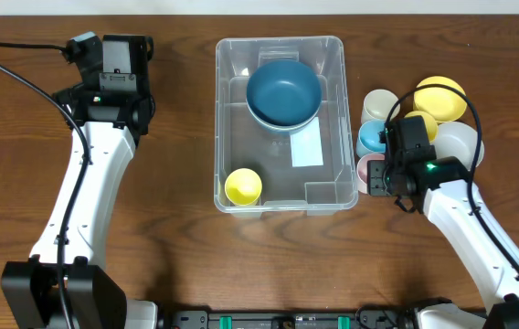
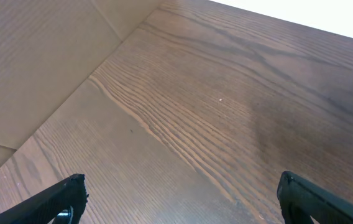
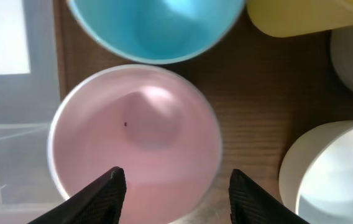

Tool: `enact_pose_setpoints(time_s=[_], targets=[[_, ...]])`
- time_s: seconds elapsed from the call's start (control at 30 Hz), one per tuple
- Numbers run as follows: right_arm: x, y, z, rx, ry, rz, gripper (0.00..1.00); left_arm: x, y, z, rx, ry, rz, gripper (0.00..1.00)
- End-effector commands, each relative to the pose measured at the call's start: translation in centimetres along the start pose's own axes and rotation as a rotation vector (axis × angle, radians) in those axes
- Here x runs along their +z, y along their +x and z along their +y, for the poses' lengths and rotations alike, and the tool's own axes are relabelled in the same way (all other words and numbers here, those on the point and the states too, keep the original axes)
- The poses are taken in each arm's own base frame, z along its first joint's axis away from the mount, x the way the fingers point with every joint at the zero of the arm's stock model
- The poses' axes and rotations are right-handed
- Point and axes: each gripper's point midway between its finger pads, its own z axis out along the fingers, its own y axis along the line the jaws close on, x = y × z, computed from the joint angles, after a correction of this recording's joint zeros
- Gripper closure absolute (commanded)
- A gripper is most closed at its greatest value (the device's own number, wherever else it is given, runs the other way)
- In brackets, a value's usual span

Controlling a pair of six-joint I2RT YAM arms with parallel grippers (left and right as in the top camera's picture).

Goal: Pack container
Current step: 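Return the right gripper to the cups and grasp the pink cup rim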

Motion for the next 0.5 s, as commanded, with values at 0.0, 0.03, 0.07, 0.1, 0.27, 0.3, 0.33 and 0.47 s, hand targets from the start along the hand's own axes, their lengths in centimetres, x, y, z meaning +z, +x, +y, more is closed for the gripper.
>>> enact_pose_setpoints(time_s=[0.0,0.03,0.07,0.1,0.27,0.3,0.33,0.47], targets=[[0.53,0.37,-0.97,0.05,0.02,0.005,0.46,-0.38,-0.55,0.77,-0.006,-0.02,-0.018,0.02],[0.62,0.34,-1.08,0.056,0.02,0.002,0.48,-0.38,-0.55,0.77,-0.006,-0.02,-0.018,0.02],[0.72,0.29,-1.15,0.065,0.017,-0.002,0.48,-0.38,-0.55,0.77,-0.006,-0.02,-0.018,0.02],[0.79,0.25,-1.17,0.07,0.014,-0.005,0.5,-0.38,-0.55,0.77,-0.006,-0.02,-0.018,0.02],[0.97,0.14,-1.05,0.073,0.005,-0.014,0.58,-0.38,-0.55,0.77,-0.006,-0.02,-0.018,0.02],[0.98,0.11,-0.89,0.073,-0.004,-0.015,0.64,-0.38,-0.55,0.77,-0.006,-0.02,-0.018,0.02],[0.97,0.05,-0.67,0.073,-0.017,-0.016,0.71,-0.38,-0.55,0.77,-0.006,-0.02,-0.018,0.02],[0.96,-0.07,-0.43,0.073,-0.03,-0.02,0.95,-0.38,-0.55,0.77,-0.006,-0.02,-0.018,0.02]])
